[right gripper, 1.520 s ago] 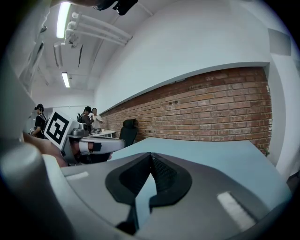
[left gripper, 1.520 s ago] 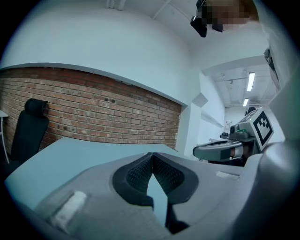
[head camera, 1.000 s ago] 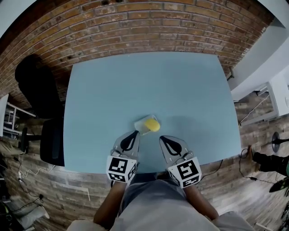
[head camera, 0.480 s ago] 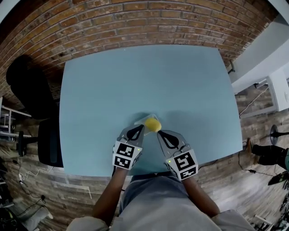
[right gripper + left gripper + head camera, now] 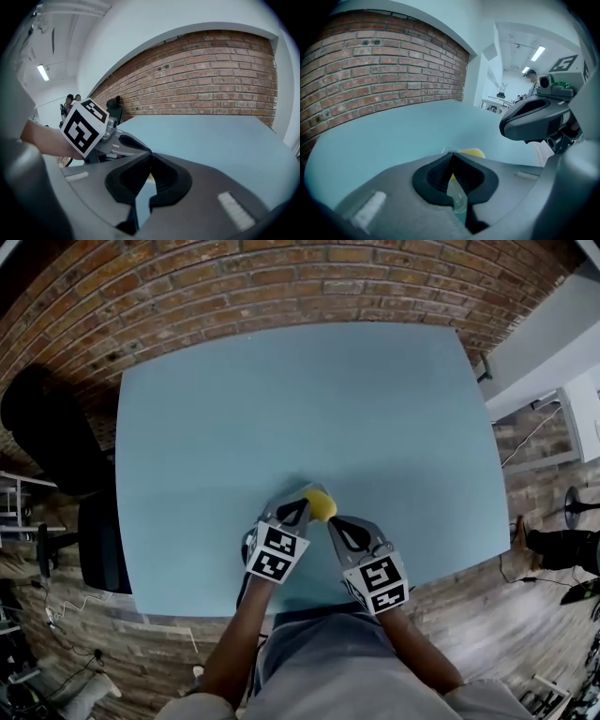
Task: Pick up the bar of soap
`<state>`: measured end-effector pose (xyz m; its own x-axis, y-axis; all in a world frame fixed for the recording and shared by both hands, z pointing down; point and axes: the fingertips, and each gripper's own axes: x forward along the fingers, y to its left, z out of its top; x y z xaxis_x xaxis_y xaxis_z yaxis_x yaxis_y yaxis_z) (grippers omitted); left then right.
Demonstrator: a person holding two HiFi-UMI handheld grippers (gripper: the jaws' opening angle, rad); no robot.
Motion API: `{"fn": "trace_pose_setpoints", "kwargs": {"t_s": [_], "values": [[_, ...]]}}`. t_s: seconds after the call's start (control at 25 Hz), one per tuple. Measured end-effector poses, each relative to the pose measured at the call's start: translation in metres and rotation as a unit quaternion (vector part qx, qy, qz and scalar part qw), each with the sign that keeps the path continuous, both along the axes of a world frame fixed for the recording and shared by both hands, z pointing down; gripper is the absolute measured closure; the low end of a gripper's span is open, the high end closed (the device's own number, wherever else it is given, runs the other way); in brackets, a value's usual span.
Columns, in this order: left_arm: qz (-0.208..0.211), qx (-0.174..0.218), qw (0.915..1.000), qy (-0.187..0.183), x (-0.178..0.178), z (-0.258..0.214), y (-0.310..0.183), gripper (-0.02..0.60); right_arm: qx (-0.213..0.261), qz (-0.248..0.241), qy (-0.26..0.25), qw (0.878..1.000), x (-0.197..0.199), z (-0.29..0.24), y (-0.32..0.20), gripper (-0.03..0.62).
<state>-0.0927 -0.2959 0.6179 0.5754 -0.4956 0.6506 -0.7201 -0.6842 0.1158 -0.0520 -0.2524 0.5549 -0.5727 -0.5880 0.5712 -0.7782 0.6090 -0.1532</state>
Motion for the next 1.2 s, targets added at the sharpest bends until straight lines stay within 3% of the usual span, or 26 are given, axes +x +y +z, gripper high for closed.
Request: {"fn": "trace_pose_setpoints", "kwargs": {"t_s": [0.2, 0.36, 0.56, 0.88, 1.2], "values": [[0.018, -0.012, 0.9997, -0.013, 0.003, 0.012, -0.001, 0.578, -0.027, 0.011, -0.005, 1.0, -0.003, 0.016, -0.004, 0.589], [0.023, -0.014, 0.9995, -0.014, 0.008, 0.02, 0.003, 0.578, -0.059, 0.021, -0.009, 0.998, 0.002, 0.033, -0.006, 0.517], [0.014, -0.013, 0.9998, -0.006, 0.008, 0.021, 0.003, 0.578, -0.089, 0.058, -0.028, 0.994, 0.009, 0.051, -0.016, 0.497], [0.008, -0.01, 0.9999, 0.003, 0.005, 0.021, 0.002, 0.578, -0.179, 0.126, -0.115, 0.969, 0.008, 0.075, -0.029, 0.396], [0.003, -0.011, 0.9999, 0.002, 0.006, 0.023, 0.003, 0.578, -0.202, 0.129, -0.166, 0.957, 0.0, 0.07, -0.033, 0.454]]}}
